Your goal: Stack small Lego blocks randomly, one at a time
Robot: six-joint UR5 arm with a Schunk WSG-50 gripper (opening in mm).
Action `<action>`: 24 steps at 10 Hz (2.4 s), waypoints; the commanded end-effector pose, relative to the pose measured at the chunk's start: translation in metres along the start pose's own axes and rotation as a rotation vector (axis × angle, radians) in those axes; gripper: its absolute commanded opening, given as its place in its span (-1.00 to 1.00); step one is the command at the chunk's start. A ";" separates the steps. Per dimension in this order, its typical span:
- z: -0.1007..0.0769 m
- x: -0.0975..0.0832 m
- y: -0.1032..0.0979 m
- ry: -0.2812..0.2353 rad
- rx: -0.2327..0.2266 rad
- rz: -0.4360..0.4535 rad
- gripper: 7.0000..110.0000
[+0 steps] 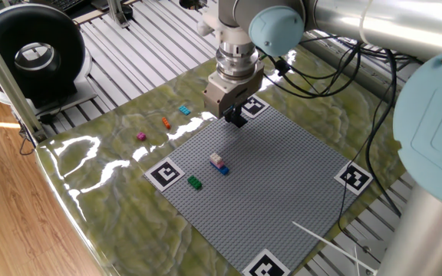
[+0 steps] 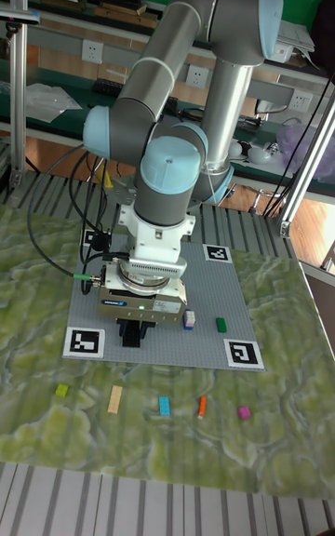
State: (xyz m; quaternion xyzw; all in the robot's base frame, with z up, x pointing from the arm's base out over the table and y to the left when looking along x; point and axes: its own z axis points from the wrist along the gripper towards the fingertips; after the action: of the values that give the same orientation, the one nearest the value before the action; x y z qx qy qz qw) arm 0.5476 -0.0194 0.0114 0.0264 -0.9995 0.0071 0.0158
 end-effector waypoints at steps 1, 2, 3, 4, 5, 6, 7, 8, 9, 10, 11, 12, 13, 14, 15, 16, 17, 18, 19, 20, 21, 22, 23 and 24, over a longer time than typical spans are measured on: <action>0.007 0.011 0.009 -0.008 -0.011 0.037 -0.71; 0.012 0.016 0.010 -0.012 -0.002 0.046 -0.71; 0.015 0.020 0.013 -0.011 -0.008 0.058 -0.71; 0.015 0.024 0.015 -0.007 -0.017 0.061 -0.71; 0.013 0.028 0.015 -0.001 -0.014 0.064 -0.71; 0.010 0.030 0.015 0.002 -0.013 0.066 -0.71; 0.009 0.031 0.016 0.002 -0.016 0.057 -0.71; 0.011 0.031 0.014 0.004 -0.007 0.039 -0.71; 0.013 0.031 0.016 0.006 -0.015 0.028 -0.71; 0.014 0.033 0.018 0.009 -0.016 0.020 -0.71; 0.015 0.035 0.019 0.013 -0.011 0.006 -0.71; 0.017 0.035 0.019 0.015 -0.009 -0.003 -0.71; 0.019 0.032 0.020 0.009 -0.013 -0.005 -0.71; 0.021 0.030 0.020 0.004 -0.015 -0.008 -0.71; 0.023 0.028 0.020 0.004 -0.015 -0.008 -0.71; 0.023 0.026 0.020 0.004 -0.013 -0.005 -0.71; 0.024 0.025 0.020 0.004 -0.015 -0.006 -0.71; 0.025 0.024 0.021 0.003 -0.015 -0.006 -0.71; 0.024 0.026 0.020 0.009 -0.013 0.003 -0.71; 0.024 0.028 0.018 0.017 -0.006 0.010 -0.71; 0.024 0.029 0.018 0.020 -0.005 0.010 -0.71; 0.024 0.029 0.018 0.020 -0.008 0.010 -0.71; 0.022 0.029 0.019 0.020 -0.009 0.011 -0.71; 0.021 0.028 0.020 0.019 -0.014 0.011 -0.71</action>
State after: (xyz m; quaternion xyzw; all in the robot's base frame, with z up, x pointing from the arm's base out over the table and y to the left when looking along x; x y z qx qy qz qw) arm 0.5167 -0.0037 -0.0116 0.0263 -0.9993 0.0074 0.0255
